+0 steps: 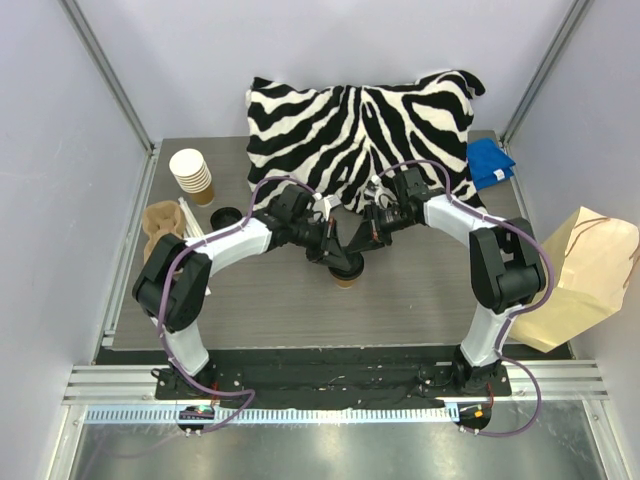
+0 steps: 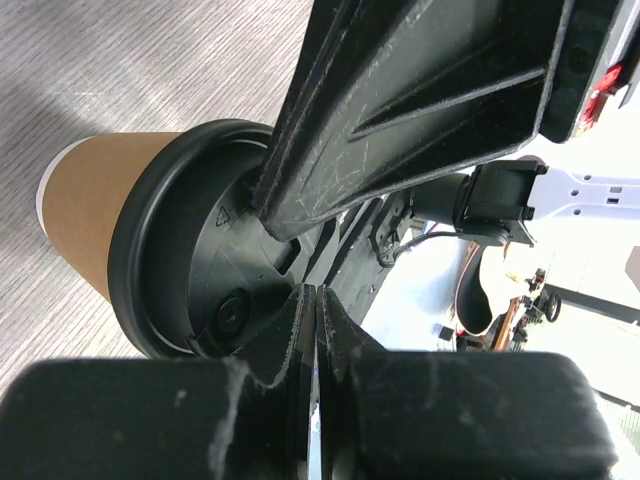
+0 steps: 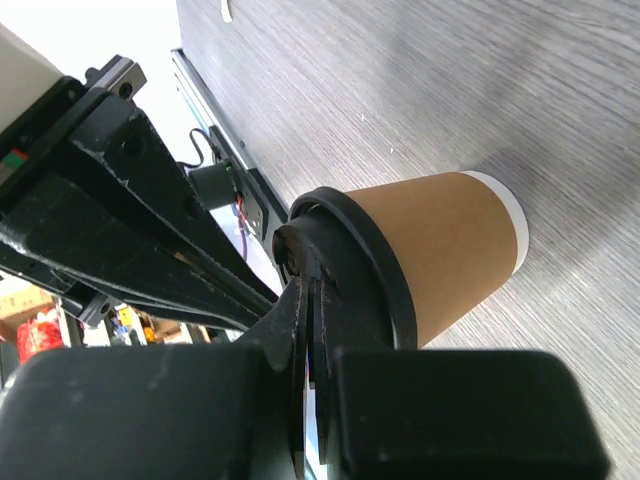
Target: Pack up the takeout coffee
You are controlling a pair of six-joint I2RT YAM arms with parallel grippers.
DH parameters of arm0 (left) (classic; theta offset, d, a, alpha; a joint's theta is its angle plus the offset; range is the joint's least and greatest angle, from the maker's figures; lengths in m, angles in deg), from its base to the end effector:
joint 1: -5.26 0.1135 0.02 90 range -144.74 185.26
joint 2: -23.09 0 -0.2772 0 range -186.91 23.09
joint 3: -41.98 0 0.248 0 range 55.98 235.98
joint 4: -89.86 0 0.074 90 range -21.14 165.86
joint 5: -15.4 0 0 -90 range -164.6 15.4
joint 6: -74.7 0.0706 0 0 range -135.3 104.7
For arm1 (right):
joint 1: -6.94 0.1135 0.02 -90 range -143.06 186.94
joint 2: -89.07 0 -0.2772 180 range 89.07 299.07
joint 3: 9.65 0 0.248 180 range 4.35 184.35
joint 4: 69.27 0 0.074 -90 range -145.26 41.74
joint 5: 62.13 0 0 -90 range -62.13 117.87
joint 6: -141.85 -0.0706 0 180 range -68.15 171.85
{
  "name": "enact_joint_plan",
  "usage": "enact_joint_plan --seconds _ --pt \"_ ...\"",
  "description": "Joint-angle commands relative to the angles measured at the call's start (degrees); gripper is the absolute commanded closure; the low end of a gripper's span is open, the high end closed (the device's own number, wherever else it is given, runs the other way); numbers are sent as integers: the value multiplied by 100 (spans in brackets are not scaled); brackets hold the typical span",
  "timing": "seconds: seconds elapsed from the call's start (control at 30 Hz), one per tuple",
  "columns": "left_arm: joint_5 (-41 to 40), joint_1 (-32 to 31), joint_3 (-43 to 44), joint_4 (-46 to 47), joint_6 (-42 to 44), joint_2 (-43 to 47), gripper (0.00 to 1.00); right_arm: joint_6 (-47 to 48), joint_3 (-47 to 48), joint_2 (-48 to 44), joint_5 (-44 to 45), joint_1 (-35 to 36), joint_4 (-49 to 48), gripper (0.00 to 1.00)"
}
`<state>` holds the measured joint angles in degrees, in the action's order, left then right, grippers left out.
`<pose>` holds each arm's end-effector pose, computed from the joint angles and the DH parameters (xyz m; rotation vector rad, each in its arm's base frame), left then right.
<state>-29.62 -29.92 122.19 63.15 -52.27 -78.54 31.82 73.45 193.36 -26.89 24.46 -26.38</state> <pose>0.2896 -0.2652 0.2021 0.3737 2.6239 -1.4656 0.3353 0.1663 0.1893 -0.2572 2.6508 1.4926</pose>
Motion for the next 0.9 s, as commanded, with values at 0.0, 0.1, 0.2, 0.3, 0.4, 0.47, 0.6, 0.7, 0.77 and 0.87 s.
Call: enact_joint_plan --seconds 0.0,0.1,0.2,0.3,0.4,0.47,0.6,0.7,0.77,0.87 --pt "-674 55 -56 -530 419 -349 95 457 -134 206 749 6 223 96" --pt "-683 73 -65 -522 445 -314 95 334 59 -48 476 6 214 96" --pt "-569 73 31 -504 445 -244 94 132 261 -365 -25 15 118 92" --pt "-393 64 277 -478 419 -95 86 114 437 -751 -228 15 74 85" --pt "-165 64 585 -478 384 124 73 192 560 -1156 -219 6 74 74" --pt "-120 64 743 -522 375 432 63 263 508 -1462 -27 6 82 62" --pt "-182 99 753 -986 357 898 53 552 262 -1955 553 -3 345 41" --pt "-243 230 455 -1251 270 1267 50 772 -45 -2202 1131 6 608 31" --pt "-322 388 104 -1252 155 1504 45 930 -291 -2246 1336 6 723 30" --pt "-445 538 -335 -1243 111 1680 39 1019 -564 -2212 1617 6 847 29"
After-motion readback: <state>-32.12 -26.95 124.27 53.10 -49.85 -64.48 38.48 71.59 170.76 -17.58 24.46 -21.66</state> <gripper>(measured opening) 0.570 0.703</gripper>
